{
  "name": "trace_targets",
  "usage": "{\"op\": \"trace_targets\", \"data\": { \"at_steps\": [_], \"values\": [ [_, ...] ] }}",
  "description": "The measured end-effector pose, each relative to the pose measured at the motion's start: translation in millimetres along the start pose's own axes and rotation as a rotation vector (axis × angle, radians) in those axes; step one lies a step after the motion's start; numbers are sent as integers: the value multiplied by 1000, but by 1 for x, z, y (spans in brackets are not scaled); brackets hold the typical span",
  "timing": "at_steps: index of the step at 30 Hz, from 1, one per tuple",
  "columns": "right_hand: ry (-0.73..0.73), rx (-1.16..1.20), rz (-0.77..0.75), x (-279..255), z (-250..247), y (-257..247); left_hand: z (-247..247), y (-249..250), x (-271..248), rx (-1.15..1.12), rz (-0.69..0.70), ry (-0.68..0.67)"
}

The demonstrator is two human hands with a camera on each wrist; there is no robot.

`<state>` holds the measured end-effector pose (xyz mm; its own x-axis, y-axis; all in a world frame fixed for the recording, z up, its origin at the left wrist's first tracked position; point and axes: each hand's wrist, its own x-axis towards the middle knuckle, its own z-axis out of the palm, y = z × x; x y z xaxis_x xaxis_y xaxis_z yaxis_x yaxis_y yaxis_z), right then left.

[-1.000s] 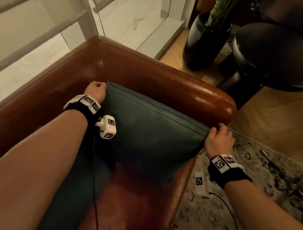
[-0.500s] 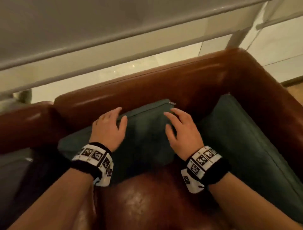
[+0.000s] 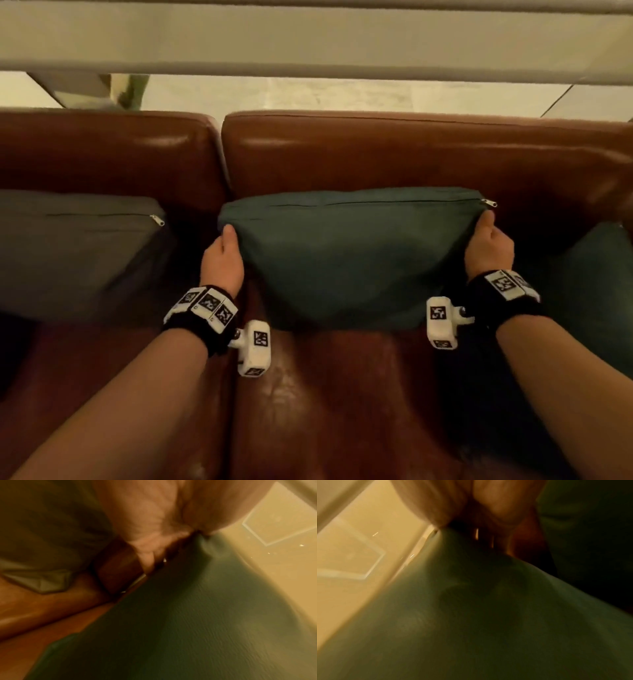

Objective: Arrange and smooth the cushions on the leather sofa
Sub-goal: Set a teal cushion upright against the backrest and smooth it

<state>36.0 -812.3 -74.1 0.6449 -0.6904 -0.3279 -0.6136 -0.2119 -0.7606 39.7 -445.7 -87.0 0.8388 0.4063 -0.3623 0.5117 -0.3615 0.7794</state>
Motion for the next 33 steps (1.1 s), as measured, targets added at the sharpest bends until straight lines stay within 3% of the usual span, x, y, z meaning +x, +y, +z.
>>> {"op": "trace_targets", "data": {
  "at_steps": [2,5,10,11,13,15,16,17,19,21,23,25,27,30,33],
  "values": [
    [62,-73,-91,-5,-4,-9,-5,3,-3,52,52,131],
    [91,-154,-131,-3,-5,-27,-13,11,2,56,61,166],
    [46,-318,68,4,15,-30,-14,24,33,172,-25,147],
    [87,-313,-1,3,15,-29,-13,25,33,228,65,173],
    [173,-309,-436,-17,21,-28,4,28,10,430,507,242],
    [22,-418,-915,-50,52,-28,41,28,-20,703,924,130],
    [-108,-564,-1043,-66,72,-25,62,26,-28,799,1030,23],
    [-212,-737,-1079,-73,90,-19,78,24,-27,889,1060,-62],
    [-210,-936,-1091,-52,97,-6,81,17,-1,1007,1040,-114],
    [-128,-988,-1007,-6,73,4,56,6,35,1074,975,-6],
    [-74,-1017,-807,32,38,12,20,-1,58,1067,880,94],
    [2,-976,-699,31,25,9,11,5,48,1013,834,164],
    [59,-863,-860,-12,44,-1,38,8,14,948,932,165],
    [-36,-798,-1270,-78,94,15,81,-3,-24,945,1138,9],
    [-50,-949,-1392,-44,93,51,82,-12,3,1030,1066,31]
  ]
}}
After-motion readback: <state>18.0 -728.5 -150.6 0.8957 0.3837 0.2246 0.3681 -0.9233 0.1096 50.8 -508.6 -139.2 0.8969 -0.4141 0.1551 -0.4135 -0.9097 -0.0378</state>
